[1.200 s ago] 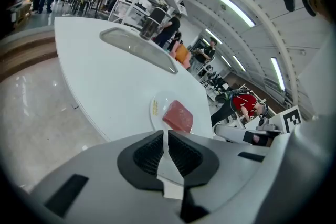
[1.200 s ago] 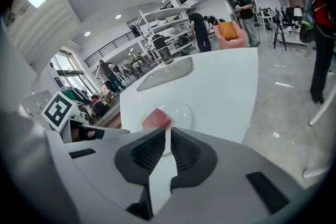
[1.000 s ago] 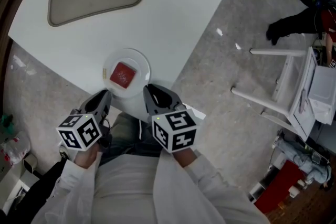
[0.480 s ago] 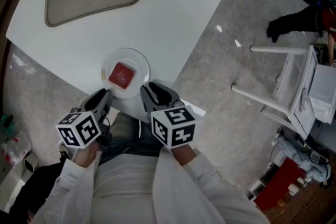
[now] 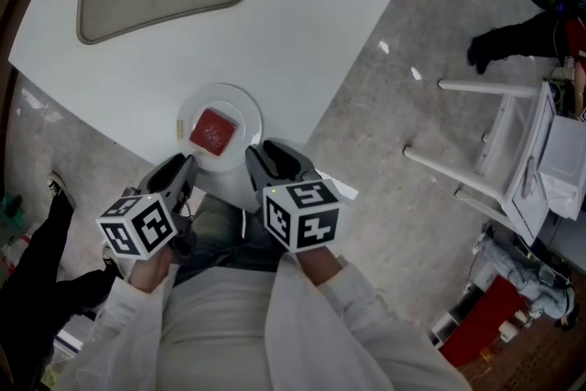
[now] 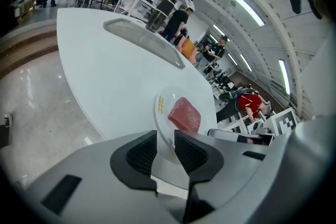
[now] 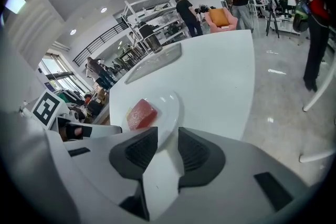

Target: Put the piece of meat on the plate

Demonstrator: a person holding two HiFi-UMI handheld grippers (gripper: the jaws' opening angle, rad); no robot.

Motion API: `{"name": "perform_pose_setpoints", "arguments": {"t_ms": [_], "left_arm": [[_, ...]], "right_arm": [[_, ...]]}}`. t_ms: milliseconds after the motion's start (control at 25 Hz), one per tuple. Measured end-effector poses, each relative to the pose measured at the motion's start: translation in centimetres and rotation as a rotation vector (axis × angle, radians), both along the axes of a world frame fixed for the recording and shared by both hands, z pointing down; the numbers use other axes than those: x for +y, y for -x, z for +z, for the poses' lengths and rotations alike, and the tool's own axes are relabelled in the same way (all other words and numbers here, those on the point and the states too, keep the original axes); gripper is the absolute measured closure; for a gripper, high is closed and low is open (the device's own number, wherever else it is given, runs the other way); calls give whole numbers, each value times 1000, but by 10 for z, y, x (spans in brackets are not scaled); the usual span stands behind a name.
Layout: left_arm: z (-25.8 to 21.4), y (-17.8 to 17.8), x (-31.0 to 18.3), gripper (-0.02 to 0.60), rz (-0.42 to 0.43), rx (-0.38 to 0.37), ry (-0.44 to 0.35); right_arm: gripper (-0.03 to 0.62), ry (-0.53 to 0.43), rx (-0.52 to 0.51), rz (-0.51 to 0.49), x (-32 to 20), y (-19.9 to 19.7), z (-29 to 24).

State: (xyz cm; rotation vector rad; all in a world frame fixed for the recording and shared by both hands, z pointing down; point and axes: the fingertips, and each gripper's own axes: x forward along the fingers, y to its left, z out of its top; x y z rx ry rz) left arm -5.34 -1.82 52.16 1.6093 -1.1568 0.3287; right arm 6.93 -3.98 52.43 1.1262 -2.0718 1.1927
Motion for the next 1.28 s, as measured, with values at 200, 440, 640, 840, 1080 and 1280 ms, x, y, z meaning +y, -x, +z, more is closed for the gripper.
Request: {"name": "perform_pose_setpoints", "arguments": {"t_ms": [200, 440, 640, 840, 1080, 1280], "left_arm": [[-1, 0, -1, 494, -1, -12, 5], [-2, -2, -4, 494, -2, -8, -1], [0, -1, -5, 494, -35, 3, -2], [-1, 0, -8, 495, -54, 28, 12], [2, 0, -7, 497, -27, -8, 5], [2, 0, -5, 497, -24, -25, 13]], "right_arm": [[485, 21, 10, -8, -2, 2, 3], [485, 7, 52, -36, -3, 4, 2], [485, -5, 74, -54, -2, 6, 4], [487, -9, 66, -49, -3, 5, 3], [488, -50, 81, -66, -5, 6, 2], [488, -93, 102, -107, -9, 8, -3]]}}
